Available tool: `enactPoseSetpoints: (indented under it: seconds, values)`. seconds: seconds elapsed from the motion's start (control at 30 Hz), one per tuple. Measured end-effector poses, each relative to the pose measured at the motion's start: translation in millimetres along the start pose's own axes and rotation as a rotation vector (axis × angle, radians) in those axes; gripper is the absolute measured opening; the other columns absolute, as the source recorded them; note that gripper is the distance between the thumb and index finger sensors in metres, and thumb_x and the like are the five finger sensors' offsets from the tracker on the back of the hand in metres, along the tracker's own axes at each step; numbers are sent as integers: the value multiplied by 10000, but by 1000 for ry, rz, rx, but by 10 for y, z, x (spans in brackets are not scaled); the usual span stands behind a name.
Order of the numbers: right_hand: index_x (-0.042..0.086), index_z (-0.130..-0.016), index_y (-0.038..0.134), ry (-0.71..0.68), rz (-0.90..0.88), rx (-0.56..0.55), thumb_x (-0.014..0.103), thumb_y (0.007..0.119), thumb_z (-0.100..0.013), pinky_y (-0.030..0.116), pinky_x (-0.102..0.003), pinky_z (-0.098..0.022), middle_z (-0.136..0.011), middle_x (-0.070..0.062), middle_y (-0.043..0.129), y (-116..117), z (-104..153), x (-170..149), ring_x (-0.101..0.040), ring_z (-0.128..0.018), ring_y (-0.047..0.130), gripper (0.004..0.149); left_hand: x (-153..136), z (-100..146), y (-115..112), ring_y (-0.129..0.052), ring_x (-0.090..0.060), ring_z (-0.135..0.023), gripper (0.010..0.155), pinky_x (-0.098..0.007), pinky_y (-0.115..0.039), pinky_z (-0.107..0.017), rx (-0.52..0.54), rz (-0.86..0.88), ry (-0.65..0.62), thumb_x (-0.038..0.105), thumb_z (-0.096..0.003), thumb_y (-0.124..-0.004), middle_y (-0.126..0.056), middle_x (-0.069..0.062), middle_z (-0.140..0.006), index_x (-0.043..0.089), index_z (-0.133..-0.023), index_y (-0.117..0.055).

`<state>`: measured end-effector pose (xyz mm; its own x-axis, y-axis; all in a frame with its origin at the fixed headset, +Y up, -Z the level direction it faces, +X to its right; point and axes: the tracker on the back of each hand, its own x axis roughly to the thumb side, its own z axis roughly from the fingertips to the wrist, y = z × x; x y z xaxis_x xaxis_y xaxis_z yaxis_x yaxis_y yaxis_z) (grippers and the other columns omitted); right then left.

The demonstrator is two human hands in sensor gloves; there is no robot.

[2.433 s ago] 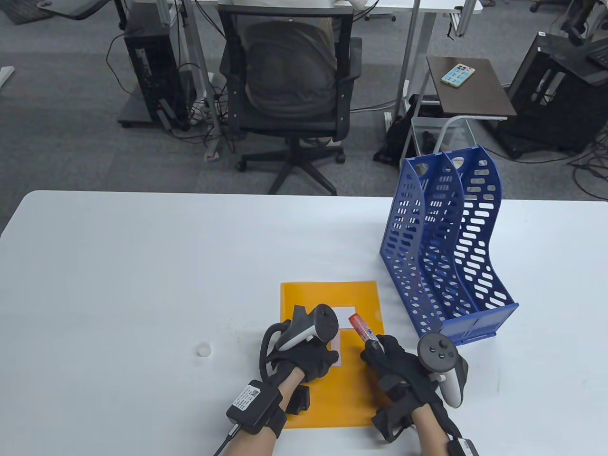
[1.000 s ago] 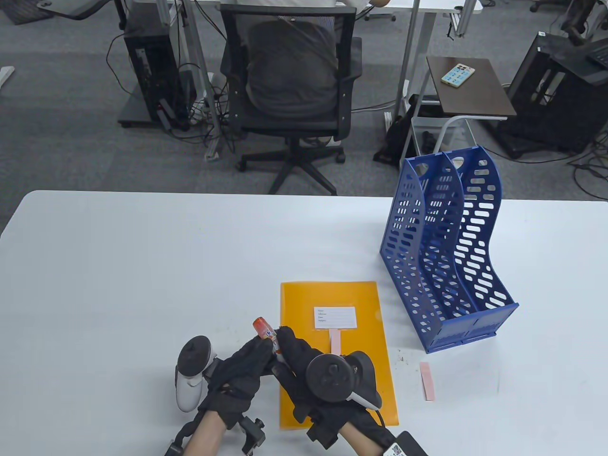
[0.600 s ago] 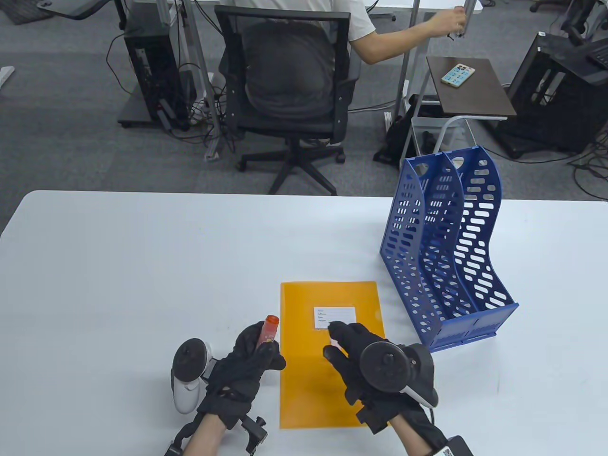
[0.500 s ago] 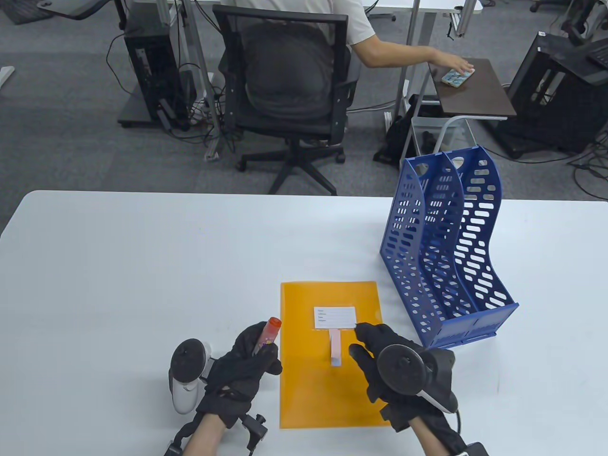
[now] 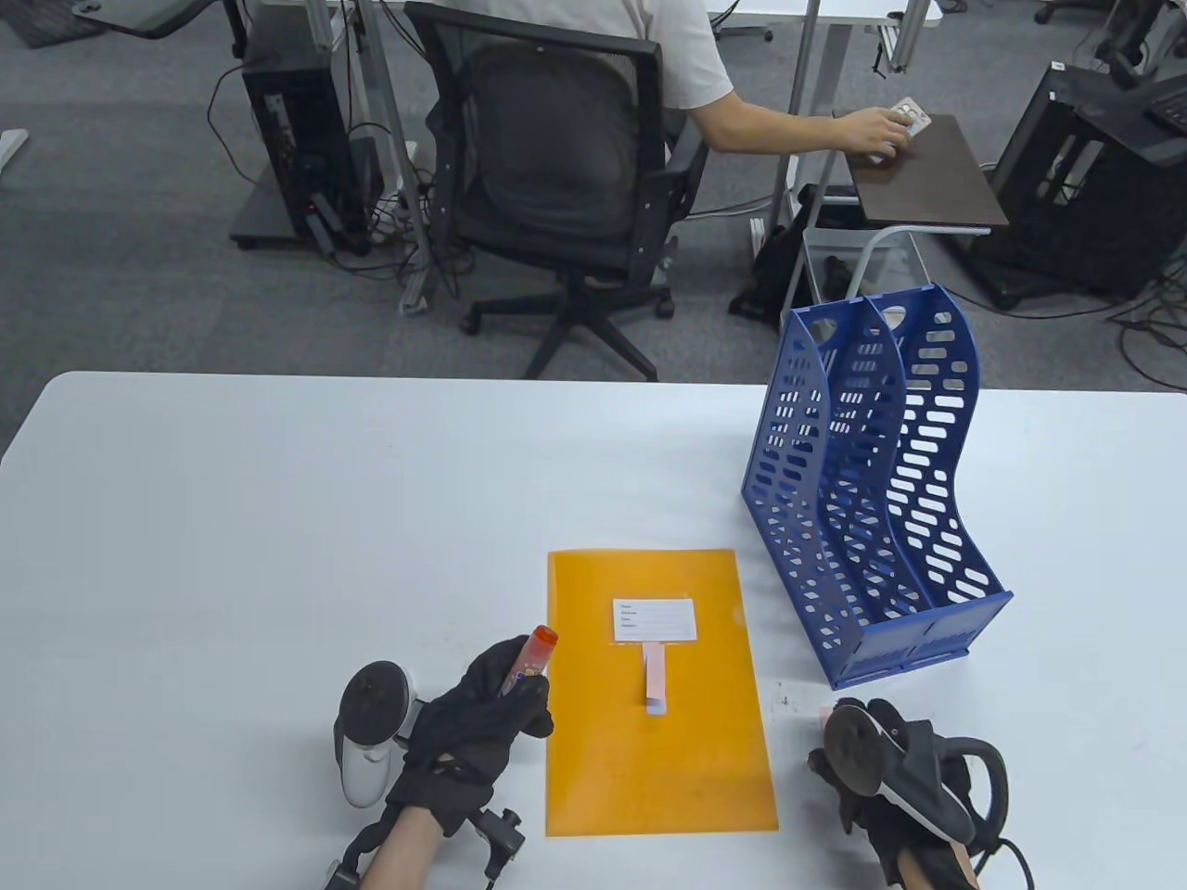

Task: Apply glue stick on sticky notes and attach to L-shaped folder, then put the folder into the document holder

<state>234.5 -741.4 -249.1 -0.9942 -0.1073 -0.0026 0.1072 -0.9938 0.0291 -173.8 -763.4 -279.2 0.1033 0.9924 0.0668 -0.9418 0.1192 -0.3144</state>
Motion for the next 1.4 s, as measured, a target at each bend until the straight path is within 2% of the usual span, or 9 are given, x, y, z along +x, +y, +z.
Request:
enactPoseSetpoints:
  seconds: [0.1,0.27,0.6,0.9,1.07,1.4]
  values:
    - [118,-946,754,7,71,50,591,944,-349,858,-393,-237,-841,-150,854,79,-16,70,-247,-400,996,785,4,4,-5,-965,-276,-633,589,-600,-699,-635,-4,1,7,509,-517,-783,-880,-51,-780,265,-1027,-615]
    - [65,-943,757,12,78,44,524,984,-357,869,-405,-244,-833,-190,871,93,-37,147,-251,-406,1016,778,7,5,-5,-964,-276,-637,594,-600,-697,-637,-10,2,13,510,-517,-781,-880,-49,-781,261,-1029,-612]
    - [30,-905,798,23,177,59,426,990,-396,892,-410,-248,-784,-211,922,110,-58,256,-258,-403,1056,674,10,-5,-10,-961,-281,-643,597,-603,-693,-639,-29,14,16,511,-522,-770,-877,-50,-785,249,-1032,-605]
    - [18,-877,823,39,189,67,327,902,-466,903,-416,-246,-747,-216,947,120,-66,264,-270,-397,1076,520,8,-13,-10,-958,-281,-651,601,-604,-689,-642,-42,22,16,512,-525,-762,-871,-50,-791,242,-1037,-597]
    - [32,-868,832,59,186,41,315,840,-497,901,-415,-252,-733,-202,957,98,-74,234,-268,-394,1073,466,8,-15,-11,-957,-285,-652,602,-606,-687,-642,-44,23,16,512,-526,-761,-871,-52,-793,240,-1037,-597]
    - [81,-850,849,110,173,20,354,829,-503,890,-410,-259,-661,-134,981,78,-100,123,-245,-370,1049,442,8,-15,-11,-957,-285,-654,605,-606,-686,-643,-44,23,16,513,-527,-759,-871,-51,-793,234,-1038,-595]
